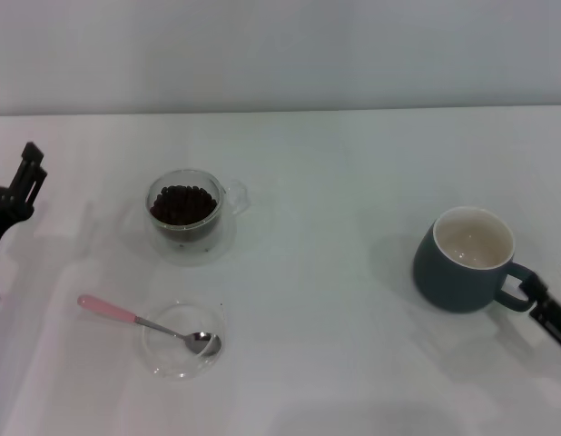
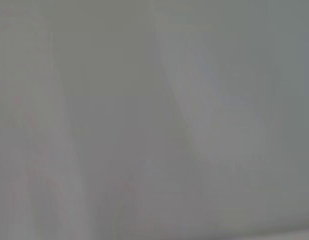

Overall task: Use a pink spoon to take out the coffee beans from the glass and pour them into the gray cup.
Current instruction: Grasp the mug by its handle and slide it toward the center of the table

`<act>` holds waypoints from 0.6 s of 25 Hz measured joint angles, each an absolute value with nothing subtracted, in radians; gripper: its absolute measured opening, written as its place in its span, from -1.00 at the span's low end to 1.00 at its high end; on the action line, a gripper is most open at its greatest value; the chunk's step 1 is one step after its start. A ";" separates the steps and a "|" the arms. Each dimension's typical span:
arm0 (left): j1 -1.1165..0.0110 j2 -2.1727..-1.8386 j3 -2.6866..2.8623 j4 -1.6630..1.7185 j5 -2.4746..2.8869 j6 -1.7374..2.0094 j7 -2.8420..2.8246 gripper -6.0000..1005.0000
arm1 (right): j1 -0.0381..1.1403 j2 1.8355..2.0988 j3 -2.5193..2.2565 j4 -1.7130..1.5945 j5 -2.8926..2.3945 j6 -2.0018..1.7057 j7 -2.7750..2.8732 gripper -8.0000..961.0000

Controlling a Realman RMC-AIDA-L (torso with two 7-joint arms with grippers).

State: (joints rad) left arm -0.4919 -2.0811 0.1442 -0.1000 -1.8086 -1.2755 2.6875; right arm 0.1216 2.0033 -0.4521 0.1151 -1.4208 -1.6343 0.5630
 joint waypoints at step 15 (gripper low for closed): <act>-0.537 -2.081 0.143 -0.080 -1.817 -1.228 2.691 0.38 | 0.161 2.009 -0.449 0.116 -1.410 -1.405 0.557 0.67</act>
